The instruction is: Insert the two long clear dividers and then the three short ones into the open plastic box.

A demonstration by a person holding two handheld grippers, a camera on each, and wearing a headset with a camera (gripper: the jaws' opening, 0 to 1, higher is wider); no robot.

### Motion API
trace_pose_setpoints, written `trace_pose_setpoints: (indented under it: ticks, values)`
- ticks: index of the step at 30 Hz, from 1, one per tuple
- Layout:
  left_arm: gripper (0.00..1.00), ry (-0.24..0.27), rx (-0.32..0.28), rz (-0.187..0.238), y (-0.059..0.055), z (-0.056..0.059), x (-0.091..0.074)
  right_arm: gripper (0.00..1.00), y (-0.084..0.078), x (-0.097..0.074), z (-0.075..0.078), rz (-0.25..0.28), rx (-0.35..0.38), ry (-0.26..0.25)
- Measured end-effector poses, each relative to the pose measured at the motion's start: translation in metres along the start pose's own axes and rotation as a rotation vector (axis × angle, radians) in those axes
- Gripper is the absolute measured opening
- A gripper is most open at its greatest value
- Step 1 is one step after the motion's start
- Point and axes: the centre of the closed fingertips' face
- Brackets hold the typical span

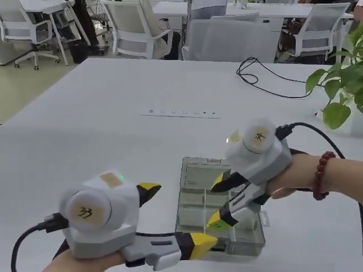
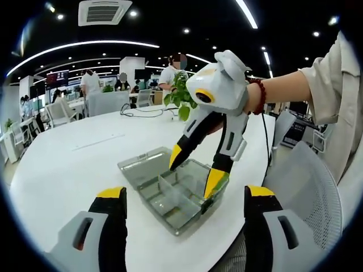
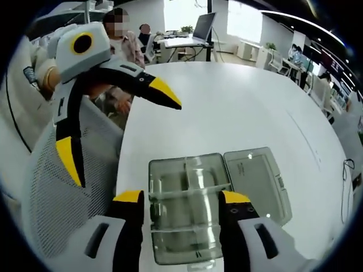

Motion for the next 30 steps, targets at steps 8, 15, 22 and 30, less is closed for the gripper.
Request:
trace_pose_setpoints:
  ticks: [8,15,22,30]
  values:
    - [0.87,-0.007,0.006,-0.005,0.001,0.005,0.002,0.57,-0.021,-0.025,0.014,0.038,0.039,-0.033]
    - [0.85,0.000,0.006,-0.007,0.003,0.006,0.003,0.59,-0.044,-0.046,0.029,0.051,0.077,-0.071]
    - [0.84,0.006,0.009,-0.010,0.004,0.010,0.004,0.59,-0.072,-0.061,0.041,0.052,0.100,-0.098]
    - [0.83,0.009,0.010,-0.016,0.003,0.013,0.005,0.59,-0.105,-0.074,0.054,0.024,0.139,-0.139]
Point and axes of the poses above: the centre of the closed fingertips' face, and the gripper's own axes: x roughly forward along the fingers, z roughly to its right, y roughly out of its top, and after that the axes turned 14 degrees about x, right-handed
